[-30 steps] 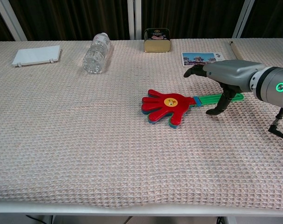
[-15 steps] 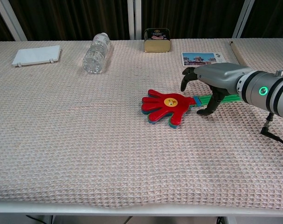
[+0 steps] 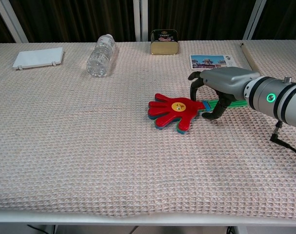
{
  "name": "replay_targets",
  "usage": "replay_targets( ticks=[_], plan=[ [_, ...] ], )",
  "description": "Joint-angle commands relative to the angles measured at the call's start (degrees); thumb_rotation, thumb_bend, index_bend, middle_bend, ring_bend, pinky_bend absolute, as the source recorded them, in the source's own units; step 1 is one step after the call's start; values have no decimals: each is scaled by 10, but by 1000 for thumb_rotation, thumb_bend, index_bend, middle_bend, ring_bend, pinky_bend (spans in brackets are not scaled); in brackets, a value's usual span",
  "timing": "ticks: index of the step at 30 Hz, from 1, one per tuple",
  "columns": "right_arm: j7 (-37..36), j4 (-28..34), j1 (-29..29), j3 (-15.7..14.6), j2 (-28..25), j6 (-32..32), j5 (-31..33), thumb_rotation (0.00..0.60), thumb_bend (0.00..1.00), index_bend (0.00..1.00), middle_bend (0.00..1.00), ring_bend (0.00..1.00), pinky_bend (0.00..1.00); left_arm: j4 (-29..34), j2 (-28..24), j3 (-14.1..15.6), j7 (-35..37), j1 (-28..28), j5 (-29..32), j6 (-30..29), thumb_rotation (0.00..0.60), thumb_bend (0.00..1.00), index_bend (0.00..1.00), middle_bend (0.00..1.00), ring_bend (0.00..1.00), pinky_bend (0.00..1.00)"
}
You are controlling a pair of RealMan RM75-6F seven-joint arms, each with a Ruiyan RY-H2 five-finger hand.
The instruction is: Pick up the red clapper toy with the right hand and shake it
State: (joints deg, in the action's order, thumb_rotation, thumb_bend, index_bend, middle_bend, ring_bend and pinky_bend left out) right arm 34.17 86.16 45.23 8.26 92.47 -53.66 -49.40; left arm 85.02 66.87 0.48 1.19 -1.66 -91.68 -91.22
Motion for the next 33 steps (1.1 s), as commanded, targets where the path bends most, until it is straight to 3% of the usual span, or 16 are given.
replay_targets(
  ticks=[1,7,15,20,25,29,33],
  plan=[
    [-1,0,0,-1,0,-1,1,600,269,424,60,0,0,0,0,0,0,0,0,1,600,178,44,0,0,0],
    [-10,-6,-2,-4,6,-10,-8,600,294,501,110,0,0,-1,2,0,0,1,-1,1,600,178,44,0,0,0],
    [-50,-22,-15,-6,16,-28,-50,600,328,705,298,18,20,-2,2,0,1,1,-2,1,600,178,44,0,0,0],
    [-98,-29,-29,-5,16,-38,-88,600,347,763,421,178,220,-3,3,0,2,1,-2,1,600,178,44,0,0,0],
    [-178,-30,-47,-3,15,-46,-134,600,363,786,467,303,335,-12,10,-3,11,2,-8,-11,600,178,44,0,0,0],
    [-231,-32,-60,0,13,-55,-164,600,375,789,534,474,490,-14,11,-3,12,2,-10,-13,600,178,44,0,0,0],
    [-275,-41,-71,4,17,-69,-190,600,454,791,600,552,668,-18,15,-4,15,2,-14,-18,600,180,40,0,0,0]
  ],
)
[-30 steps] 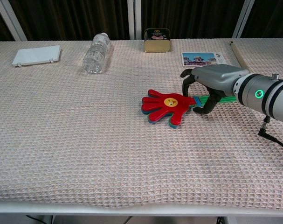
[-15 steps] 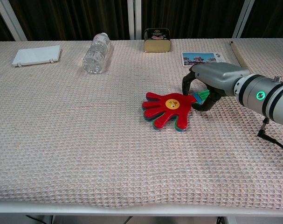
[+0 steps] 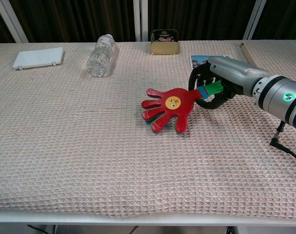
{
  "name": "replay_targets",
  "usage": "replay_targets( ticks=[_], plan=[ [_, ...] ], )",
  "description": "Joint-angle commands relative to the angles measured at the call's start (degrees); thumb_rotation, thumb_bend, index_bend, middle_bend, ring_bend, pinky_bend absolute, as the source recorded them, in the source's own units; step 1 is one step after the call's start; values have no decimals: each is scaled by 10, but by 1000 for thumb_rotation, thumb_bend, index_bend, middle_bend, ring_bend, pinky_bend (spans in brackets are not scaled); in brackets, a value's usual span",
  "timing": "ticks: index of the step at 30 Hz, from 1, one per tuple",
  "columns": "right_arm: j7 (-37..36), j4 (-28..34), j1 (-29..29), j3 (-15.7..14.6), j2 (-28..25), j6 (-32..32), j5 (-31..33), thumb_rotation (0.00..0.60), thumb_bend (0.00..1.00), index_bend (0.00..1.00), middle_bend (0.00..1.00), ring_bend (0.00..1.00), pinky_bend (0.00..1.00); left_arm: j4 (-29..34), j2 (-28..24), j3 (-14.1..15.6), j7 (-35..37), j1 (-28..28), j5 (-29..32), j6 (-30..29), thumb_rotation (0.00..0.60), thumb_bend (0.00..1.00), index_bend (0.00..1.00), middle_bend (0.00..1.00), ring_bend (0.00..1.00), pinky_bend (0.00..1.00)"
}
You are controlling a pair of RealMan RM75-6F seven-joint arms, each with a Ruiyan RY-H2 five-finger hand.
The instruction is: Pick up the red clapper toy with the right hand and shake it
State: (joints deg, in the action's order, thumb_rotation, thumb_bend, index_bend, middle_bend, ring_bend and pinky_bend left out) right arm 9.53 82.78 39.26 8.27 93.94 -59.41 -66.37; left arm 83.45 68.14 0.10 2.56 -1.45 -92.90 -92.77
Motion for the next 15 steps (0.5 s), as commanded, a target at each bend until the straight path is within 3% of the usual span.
replay_targets(
  ticks=[1,7,11,15],
  plan=[
    [-38,-8,-13,5,2,-13,-24,600,462,791,608,559,698,-3,3,-1,2,0,-3,-3,600,181,38,0,0,0],
    [-82,-7,-24,15,-4,-23,-41,600,477,819,679,628,873,-4,3,-1,1,-1,-4,-3,600,181,37,0,0,0],
    [-119,0,-33,25,-9,-37,-54,600,477,854,704,674,910,-3,2,-1,1,-1,-4,-2,600,181,37,0,0,0],
    [-203,34,-49,50,-22,-51,-52,600,477,892,721,722,915,-3,2,-1,1,-1,-1,0,600,181,37,0,0,0]
  ],
)
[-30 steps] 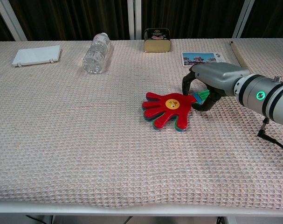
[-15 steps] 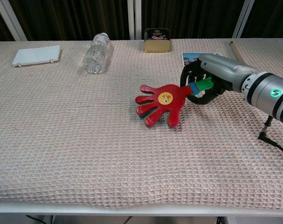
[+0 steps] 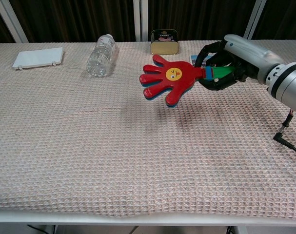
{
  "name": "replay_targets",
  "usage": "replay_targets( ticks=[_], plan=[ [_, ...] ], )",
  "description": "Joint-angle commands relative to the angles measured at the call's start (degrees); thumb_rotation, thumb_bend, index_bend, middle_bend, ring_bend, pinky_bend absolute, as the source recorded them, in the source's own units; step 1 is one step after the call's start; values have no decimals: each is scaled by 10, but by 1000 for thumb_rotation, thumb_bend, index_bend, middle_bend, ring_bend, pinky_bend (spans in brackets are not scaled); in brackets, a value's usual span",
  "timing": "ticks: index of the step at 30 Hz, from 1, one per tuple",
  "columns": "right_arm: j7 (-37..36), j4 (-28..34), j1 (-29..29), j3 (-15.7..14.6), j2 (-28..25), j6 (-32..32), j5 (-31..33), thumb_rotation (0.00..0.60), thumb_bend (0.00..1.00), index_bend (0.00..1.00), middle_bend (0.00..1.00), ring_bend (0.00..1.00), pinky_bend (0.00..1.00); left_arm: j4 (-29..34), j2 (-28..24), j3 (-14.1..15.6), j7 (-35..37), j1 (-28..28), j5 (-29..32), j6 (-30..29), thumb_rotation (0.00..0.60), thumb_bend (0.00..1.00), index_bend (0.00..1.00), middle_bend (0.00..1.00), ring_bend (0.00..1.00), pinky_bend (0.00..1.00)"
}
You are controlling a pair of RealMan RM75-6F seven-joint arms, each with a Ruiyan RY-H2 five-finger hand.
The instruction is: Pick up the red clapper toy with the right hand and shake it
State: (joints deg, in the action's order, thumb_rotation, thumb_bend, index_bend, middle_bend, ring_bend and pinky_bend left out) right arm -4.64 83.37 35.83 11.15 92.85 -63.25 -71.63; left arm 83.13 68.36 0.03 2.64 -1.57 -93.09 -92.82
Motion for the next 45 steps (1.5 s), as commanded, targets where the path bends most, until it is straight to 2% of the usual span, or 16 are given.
replay_targets(
  ticks=[1,9,13,18,19,21,23,27,29,33,37,40,43,44,45],
  plan=[
    [-88,40,-19,29,-14,-13,5,600,477,903,732,738,919,0,0,0,0,0,1,2,600,181,38,0,0,0],
    [-393,164,-55,109,-95,40,35,600,477,925,803,814,967,0,-1,0,2,0,2,2,600,181,37,0,0,0],
    [-554,196,-74,148,-139,87,50,600,487,949,850,824,976,-2,0,1,3,-1,1,3,600,181,38,0,0,0],
    [-621,186,-77,150,-156,121,30,600,497,963,883,824,976,-2,1,1,3,-2,0,4,600,181,37,0,0,0],
    [-620,180,-75,146,-157,126,22,600,499,963,884,824,976,-2,1,1,3,-2,1,5,600,181,37,0,0,0],
    [-573,151,-64,126,-151,124,-10,600,503,963,886,824,975,-1,1,1,2,-3,0,5,600,181,37,0,0,0],
    [-485,114,-51,104,-138,111,-40,600,502,961,894,829,975,-1,2,1,1,-3,1,7,600,181,37,0,0,0],
    [-167,40,-22,54,-107,76,-71,600,486,956,907,839,978,-1,3,1,0,-4,2,10,600,181,37,0,0,0],
    [-18,29,-9,33,-109,83,-68,600,477,951,911,842,980,-2,3,1,1,-3,5,11,600,181,38,0,0,0],
    [165,51,2,23,-115,85,-20,600,470,961,911,841,980,-3,3,1,4,-3,5,10,600,181,37,0,0,0],
    [210,81,3,27,-121,81,27,600,469,974,911,841,980,-4,2,2,5,-2,7,12,600,181,37,0,0,0],
    [179,102,1,36,-128,78,38,600,466,972,911,841,980,-3,1,2,5,-1,7,10,600,181,37,0,0,0],
    [72,124,-12,55,-130,68,26,600,456,961,911,842,980,-2,1,1,3,-2,6,9,600,181,38,0,0,0],
    [18,131,-17,62,-131,68,16,600,447,952,911,842,980,-2,1,1,3,-2,5,9,600,181,38,0,0,0],
    [-71,143,-24,73,-134,71,3,600,440,945,911,842,980,-1,1,2,2,-2,4,9,600,181,37,0,0,0]
  ],
)
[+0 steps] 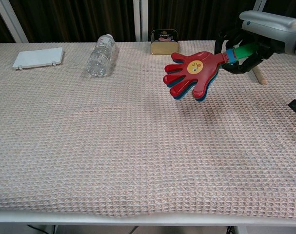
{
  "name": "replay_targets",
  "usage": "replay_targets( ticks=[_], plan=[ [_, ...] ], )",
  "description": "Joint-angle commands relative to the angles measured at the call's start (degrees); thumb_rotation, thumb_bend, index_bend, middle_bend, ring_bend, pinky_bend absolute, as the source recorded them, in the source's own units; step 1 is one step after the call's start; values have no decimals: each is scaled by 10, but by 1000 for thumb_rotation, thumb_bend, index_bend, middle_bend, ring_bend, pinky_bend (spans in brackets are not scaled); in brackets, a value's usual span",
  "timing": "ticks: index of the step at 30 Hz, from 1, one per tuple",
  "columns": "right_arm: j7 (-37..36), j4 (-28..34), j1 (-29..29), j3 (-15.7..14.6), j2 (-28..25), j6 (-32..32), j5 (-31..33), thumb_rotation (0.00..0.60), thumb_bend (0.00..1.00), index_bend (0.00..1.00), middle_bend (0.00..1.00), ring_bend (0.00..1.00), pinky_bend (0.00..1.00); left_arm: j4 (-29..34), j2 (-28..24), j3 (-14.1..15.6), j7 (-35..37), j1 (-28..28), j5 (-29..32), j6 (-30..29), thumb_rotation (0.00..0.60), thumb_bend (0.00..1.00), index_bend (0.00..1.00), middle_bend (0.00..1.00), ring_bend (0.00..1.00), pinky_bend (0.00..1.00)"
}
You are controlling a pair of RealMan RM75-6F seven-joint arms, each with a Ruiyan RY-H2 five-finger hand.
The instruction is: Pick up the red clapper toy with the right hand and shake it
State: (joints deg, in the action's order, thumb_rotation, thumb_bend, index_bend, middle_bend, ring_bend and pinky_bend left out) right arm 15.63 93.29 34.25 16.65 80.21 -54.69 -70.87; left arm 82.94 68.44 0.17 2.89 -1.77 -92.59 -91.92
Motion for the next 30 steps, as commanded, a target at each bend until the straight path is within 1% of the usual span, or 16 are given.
replay_targets(
  ticks=[1,2,3,4,5,6,8,9,12,16,20,22,23,26,29,30],
  plan=[
    [-346,52,-15,27,-11,-12,-13,600,431,940,911,841,980,1,0,0,-1,-1,-1,1,600,181,38,0,0,0],
    [-418,58,-21,37,-15,-11,-21,600,429,938,911,841,980,1,0,0,-2,-1,-1,1,600,181,38,0,0,0],
    [-510,66,-30,50,-20,-12,-28,600,428,938,911,841,980,1,0,0,-2,-1,-1,1,600,181,38,0,0,0],
    [-576,72,-37,59,-24,-12,-31,600,425,938,911,842,980,2,0,0,-2,-1,-1,1,600,182,38,0,0,0],
    [-640,78,-44,69,-28,-12,-31,600,425,938,911,842,980,2,0,0,-2,-1,-1,1,600,182,37,0,0,0],
    [-724,87,-52,82,-35,-5,-23,600,425,938,911,842,980,2,0,0,-2,-1,-1,2,600,181,37,0,0,0],
    [-829,97,-58,98,-55,22,-15,600,429,938,911,842,979,2,1,0,-3,-2,-1,2,600,181,37,0,0,0],
    [-871,95,-61,103,-65,33,-22,600,431,938,911,842,979,2,1,0,-3,-2,-1,3,600,181,37,0,0,0],
    [-958,99,-67,112,-84,48,-31,600,437,938,911,842,979,1,2,0,-3,-4,-1,6,600,181,37,0,0,0],
    [-1029,95,-69,114,-98,60,-48,600,443,938,911,842,979,3,2,0,-4,-6,-2,8,600,181,37,0,0,0],
    [-1055,84,-65,108,-102,64,-61,600,451,938,911,842,979,3,1,-1,-4,-7,0,9,600,181,37,0,0,0],
    [-1033,74,-60,100,-99,61,-68,600,459,938,911,842,979,3,1,-1,-4,-7,0,9,600,182,37,0,0,0],
    [-1009,68,-57,95,-95,55,-73,600,463,938,911,842,980,3,2,-1,-3,-7,0,10,600,182,37,0,0,0],
    [-900,47,-47,74,-76,26,-94,600,465,938,911,842,980,2,2,0,-3,-7,1,10,600,182,37,0,0,0],
    [-738,11,-29,46,-62,4,-137,600,470,937,911,842,980,2,1,0,-2,-6,1,10,600,182,37,0,0,0],
    [-668,-4,-22,33,-58,0,-155,600,472,937,911,842,980,2,1,0,-2,-7,1,10,600,182,37,0,0,0]
  ],
)
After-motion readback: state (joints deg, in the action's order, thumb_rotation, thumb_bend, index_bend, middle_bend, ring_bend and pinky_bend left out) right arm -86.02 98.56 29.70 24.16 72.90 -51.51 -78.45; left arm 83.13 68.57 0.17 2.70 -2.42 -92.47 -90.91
